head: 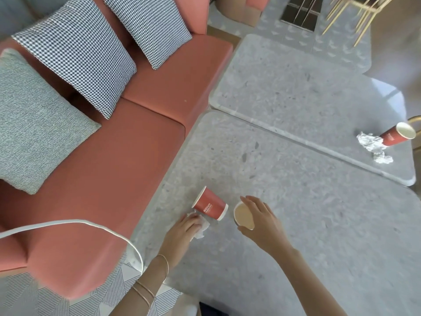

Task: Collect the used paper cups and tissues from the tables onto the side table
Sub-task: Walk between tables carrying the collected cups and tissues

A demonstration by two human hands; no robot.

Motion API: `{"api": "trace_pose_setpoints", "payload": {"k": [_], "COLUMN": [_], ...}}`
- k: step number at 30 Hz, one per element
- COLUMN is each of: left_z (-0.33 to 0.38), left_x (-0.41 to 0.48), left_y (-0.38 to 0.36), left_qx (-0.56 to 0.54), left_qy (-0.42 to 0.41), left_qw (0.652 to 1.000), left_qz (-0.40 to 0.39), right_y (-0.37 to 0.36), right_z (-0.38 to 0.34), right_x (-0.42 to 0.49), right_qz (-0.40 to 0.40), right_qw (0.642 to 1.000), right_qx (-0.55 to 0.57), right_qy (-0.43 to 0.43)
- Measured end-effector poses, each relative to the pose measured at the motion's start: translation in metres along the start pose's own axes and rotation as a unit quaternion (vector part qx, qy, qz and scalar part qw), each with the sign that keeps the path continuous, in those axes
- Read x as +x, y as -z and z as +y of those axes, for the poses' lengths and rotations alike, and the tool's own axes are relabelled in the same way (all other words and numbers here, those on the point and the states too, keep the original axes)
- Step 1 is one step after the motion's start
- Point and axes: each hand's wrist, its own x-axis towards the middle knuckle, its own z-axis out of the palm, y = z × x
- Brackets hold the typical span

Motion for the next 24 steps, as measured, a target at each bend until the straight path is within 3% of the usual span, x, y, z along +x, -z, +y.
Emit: {"api": "trace_pose_setpoints", "payload": {"k": [9, 14, 21, 24], "left_z": [0.000, -0.003, -0.005, -0.003], "left_x": [-0.010, -0.019, -0.033, -0.035], "left_y": [-0.001, -0.004, -0.009, -0.008], "left_qx": [-0.033, -0.046, -0.026, -0.021], "left_qy": [0.025, 0.012, -0.003, -0.003], "left_qw": [0.999, 0.999, 0.999, 0.999], "left_qz": [-0.007, -0.002, 0.029, 0.037], "right_y": [-0.008, -0.021, -0.064, -0.069], "right_z": [0.003, -0.038, -0.075, -0.078], "right_x": [-0.004, 0.015, 0.060, 0.068], "right_qz": [-0.010, 0.038, -0.067, -0.066], "right_qw": [0.999, 0.992, 0.992, 0.992], "right_qx": [-0.027, 0.007, -0.032, -0.055], "right_qy": [0.020, 0.121, 0.102, 0.091]}}
